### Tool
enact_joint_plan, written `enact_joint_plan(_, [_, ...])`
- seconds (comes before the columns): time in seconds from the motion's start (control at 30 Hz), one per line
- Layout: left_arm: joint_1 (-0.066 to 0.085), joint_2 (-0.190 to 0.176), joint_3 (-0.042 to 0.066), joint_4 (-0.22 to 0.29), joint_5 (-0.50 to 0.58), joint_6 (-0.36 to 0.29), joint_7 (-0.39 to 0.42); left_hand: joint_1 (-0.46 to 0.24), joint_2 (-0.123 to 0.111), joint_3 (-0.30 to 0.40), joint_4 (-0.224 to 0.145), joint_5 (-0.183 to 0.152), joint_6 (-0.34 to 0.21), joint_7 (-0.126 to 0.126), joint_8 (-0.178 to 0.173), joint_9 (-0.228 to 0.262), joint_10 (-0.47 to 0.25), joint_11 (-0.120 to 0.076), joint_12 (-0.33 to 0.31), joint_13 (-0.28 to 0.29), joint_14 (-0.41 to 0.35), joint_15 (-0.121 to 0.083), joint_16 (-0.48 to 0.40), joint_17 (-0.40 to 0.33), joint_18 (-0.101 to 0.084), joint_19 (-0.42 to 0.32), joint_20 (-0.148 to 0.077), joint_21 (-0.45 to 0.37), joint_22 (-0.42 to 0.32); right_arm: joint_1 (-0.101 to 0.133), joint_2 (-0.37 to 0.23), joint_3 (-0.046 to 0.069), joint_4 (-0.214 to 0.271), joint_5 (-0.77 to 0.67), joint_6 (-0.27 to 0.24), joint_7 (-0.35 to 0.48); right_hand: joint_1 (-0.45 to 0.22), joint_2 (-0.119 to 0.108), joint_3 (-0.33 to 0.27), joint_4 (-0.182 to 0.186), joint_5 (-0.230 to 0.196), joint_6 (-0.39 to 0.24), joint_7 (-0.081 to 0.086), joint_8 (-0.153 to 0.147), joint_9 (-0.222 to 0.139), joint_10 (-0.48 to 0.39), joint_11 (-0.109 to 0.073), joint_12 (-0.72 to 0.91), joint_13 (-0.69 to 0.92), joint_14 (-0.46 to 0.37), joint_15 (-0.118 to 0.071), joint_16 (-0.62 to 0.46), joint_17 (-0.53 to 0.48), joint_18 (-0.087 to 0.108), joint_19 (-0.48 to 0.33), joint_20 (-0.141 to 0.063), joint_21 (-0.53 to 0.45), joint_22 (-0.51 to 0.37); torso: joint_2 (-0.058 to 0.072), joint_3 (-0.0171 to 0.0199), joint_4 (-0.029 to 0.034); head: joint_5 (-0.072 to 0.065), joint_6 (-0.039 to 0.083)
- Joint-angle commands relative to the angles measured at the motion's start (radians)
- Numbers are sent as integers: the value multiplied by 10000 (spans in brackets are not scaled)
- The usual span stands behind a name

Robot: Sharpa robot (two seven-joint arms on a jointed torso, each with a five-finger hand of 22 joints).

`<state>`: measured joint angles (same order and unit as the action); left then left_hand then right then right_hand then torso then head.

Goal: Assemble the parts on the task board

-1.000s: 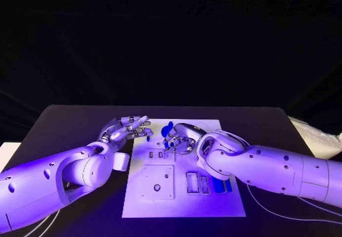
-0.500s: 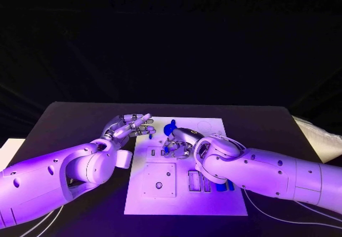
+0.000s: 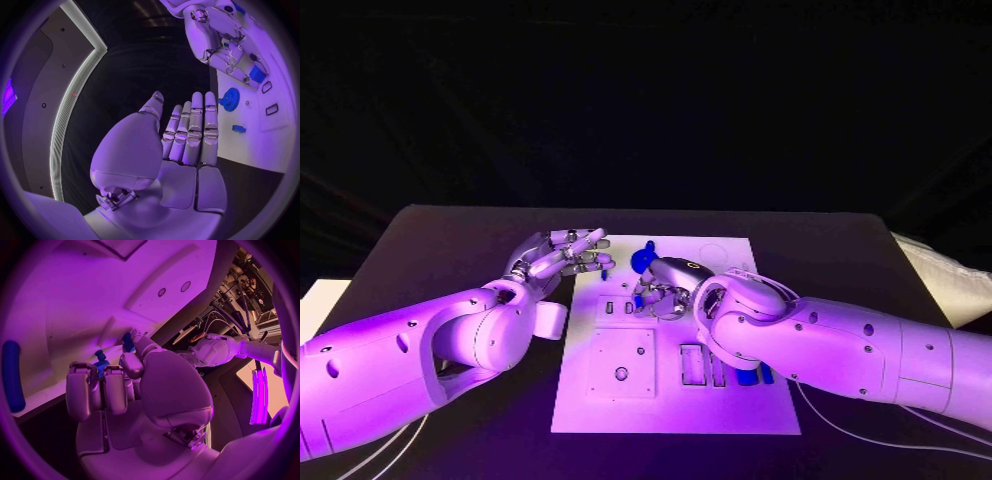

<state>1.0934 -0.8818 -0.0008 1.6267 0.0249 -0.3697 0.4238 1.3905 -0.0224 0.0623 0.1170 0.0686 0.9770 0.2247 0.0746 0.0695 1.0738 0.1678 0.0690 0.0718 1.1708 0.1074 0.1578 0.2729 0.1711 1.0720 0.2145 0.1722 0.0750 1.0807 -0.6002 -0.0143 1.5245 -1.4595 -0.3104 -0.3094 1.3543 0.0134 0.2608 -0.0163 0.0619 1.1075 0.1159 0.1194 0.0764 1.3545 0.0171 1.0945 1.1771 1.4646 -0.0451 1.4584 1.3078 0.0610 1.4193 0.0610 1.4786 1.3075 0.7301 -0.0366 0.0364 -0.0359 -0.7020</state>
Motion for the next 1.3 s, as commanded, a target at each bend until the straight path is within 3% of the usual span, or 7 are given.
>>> enact_joint_plan(0.03, [5,9,7,33,26,146,99,4,93,-17,-50,-28,-4,16,-52,8,-79,-10,-31,6,-34,13,-42,15,108,59,16,-54,-12,-32,23,-33,-49,-239,484,-253,-191,-101,-37,38,32,236,-176,104,178,-150,-12,-162,-113,658,-57,-61,764,-66,-91,10,-65,259,-4,-7,8,-15,-3])
enact_joint_plan(0.57, [5,7,7,29,26,203,2,10,109,-23,-73,-31,-2,16,-52,9,-77,-11,-29,7,-29,11,-52,32,109,71,14,-64,-14,-35,31,-66,-52,-719,807,-496,-378,-467,-150,112,30,-56,-38,-81,83,-672,95,-1278,-945,645,28,-128,708,-34,-194,74,-160,99,7,0,12,-24,-85])
enact_joint_plan(0.9, [5,9,7,1,26,207,-18,10,109,-23,-73,-31,-2,16,-52,9,-77,-11,-29,7,-29,11,-52,32,109,71,14,-64,-14,-50,-48,-71,29,-871,820,-524,-349,-495,-127,107,135,-58,-34,-86,78,-675,99,-1320,-981,644,35,-137,702,-34,-190,87,-163,101,6,1,16,-29,-103])
enact_joint_plan(1.3, [5,23,6,-25,26,215,-25,10,109,-23,-73,-31,-2,16,-52,9,-77,-11,-29,7,-29,11,-52,32,109,71,14,-64,-14,-56,-68,-72,57,-898,776,-528,-500,-940,-326,201,310,-523,134,-345,-46,-872,235,-1711,-1300,650,137,-141,729,-26,-213,166,-202,55,8,5,8,-38,-136])
